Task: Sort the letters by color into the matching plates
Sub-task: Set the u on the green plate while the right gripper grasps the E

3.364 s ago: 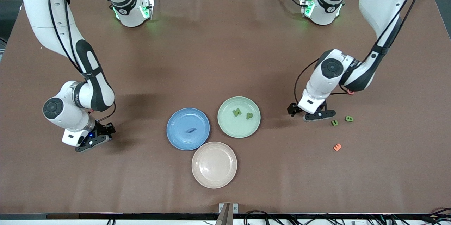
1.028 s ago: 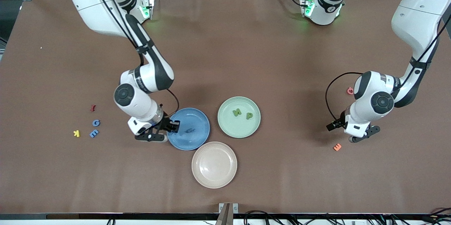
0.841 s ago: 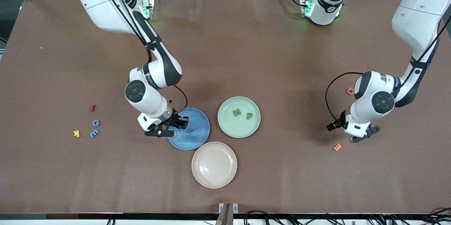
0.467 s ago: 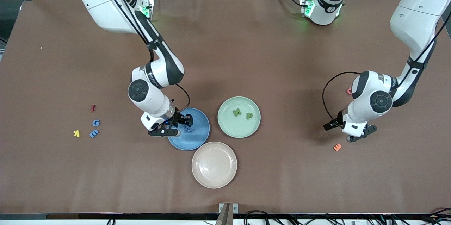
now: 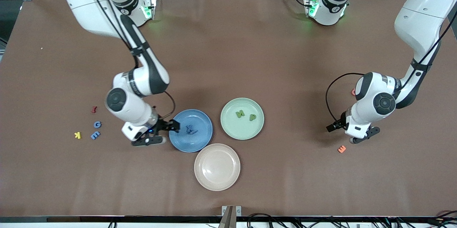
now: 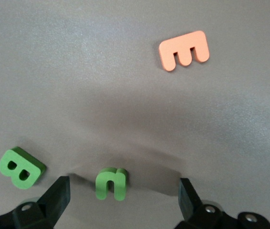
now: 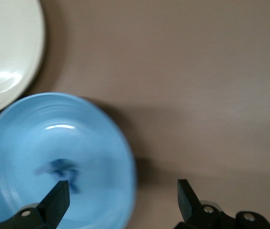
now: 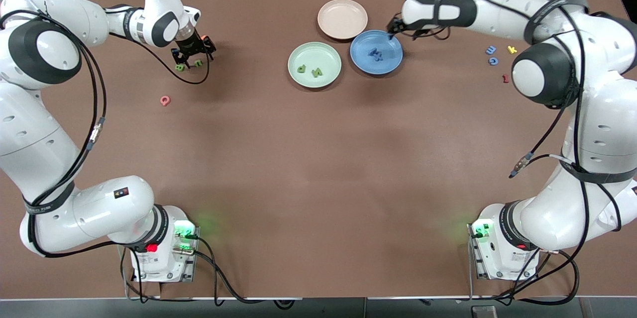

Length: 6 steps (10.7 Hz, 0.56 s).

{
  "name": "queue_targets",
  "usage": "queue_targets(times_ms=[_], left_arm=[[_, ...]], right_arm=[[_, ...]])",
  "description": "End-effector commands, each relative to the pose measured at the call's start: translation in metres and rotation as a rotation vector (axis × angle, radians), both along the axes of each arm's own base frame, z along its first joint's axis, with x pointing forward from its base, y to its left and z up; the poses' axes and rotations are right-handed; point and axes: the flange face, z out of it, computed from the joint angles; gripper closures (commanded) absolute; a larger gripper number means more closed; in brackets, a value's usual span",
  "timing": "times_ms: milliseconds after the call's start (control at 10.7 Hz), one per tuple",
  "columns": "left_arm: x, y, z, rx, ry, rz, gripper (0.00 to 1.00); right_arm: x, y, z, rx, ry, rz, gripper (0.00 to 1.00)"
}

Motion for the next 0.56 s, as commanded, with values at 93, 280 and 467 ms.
queue_targets(times_ms=[93,280,467], left_arm=[[-0.001,-0.003,0.002,-0.019,-0.005,-0.018,1.0],[-0.001,-0.006,0.003,-0.02,-0.006,-0.02,1.0],[0.0,-0.008,0.004,-0.02,-0.009,-0.02,1.0]], right_arm=[[0.015,-0.097,0.019,-0.045,0.018,0.1,0.0],[0.019,-0.15,0.017,-0.064,0.046,0.053,0.0],[0.02,-0.191,0.015,-0.069,0.078,-0.094,0.0]])
